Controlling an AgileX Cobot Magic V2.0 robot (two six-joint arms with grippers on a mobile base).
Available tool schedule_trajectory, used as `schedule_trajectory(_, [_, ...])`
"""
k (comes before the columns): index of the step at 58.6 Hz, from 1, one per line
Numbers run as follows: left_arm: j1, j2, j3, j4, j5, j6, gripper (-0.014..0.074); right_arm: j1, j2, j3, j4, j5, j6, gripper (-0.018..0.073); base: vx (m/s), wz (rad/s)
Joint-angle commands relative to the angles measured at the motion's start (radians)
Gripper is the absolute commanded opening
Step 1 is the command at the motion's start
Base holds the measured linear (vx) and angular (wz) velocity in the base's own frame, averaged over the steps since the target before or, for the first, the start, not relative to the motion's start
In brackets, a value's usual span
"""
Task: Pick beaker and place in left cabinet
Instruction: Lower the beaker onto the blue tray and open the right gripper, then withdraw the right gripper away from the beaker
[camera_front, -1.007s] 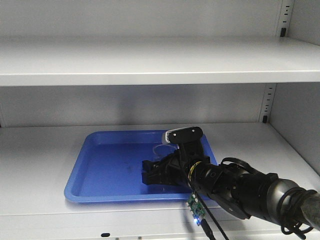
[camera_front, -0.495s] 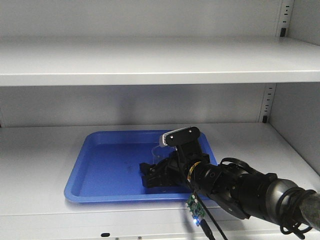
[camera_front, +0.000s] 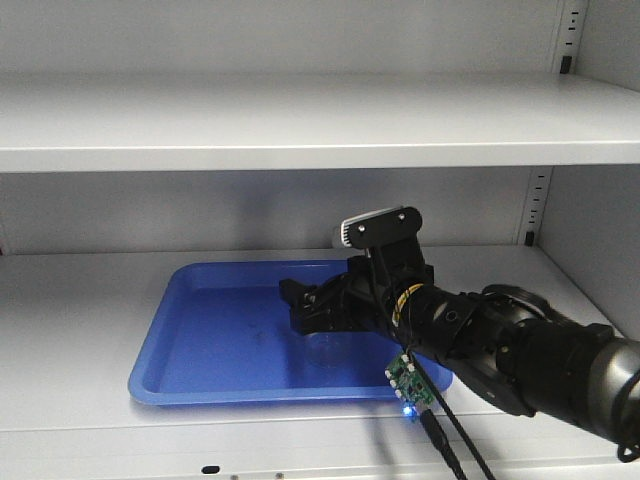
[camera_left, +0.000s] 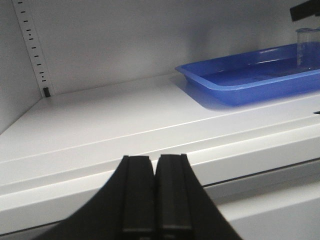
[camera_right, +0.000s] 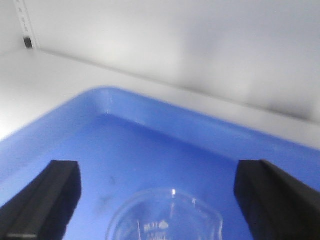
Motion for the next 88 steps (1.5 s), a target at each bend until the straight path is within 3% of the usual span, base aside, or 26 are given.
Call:
schedule_trajectory(1, [-0.001,-0.019,0.016,-0.003,-0.075,-0.003,0.0001,-0.003,-0.074,-0.032,0.004,-0.046,-0.005,0.0593,0.00,0.00])
schedule_trajectory(9, [-0.001,-0.019,0.016,-0.003,-0.075,-0.003,0.0001,-0.003,-0.117,0.003,0.003,-0.052,-0.005,0.0475,0.00,0.00])
schedule_trajectory(27, [-0.001,-0.019,0.016,-0.003,-0.075,-0.003,0.0001,-0.003,-0.284,0.161,0.003,-0.041,-0.009,0.0099,0.00,0.00])
schedule_trajectory(35, [-0.001,-0.019,0.016,-0.003,-0.075,-0.003,0.0001,-0.003,-0.342,0.169,0.004,0.011,-0.009,-0.0009,0.00,0.00])
schedule_trajectory(79, [-0.001,-0.019,0.016,-0.003,-0.075,-0.003,0.0001,-0.003,-0.366,0.169,0.010,0.060,-0.009,-0.0009,0.00,0.00])
schedule_trajectory(82, [-0.001,-0.019,0.016,-0.003,-0.075,-0.003,0.0001,-0.004,-0.374,0.169,0.042,0.065,-0.009,-0.0009,0.00,0.00])
schedule_trajectory(88, [-0.001,-0.019,0.016,-0.003,-0.075,-0.003,0.0001,-0.008,-0.393,0.169,0.198,0.154,-0.041,-0.0008,0.00,0.00])
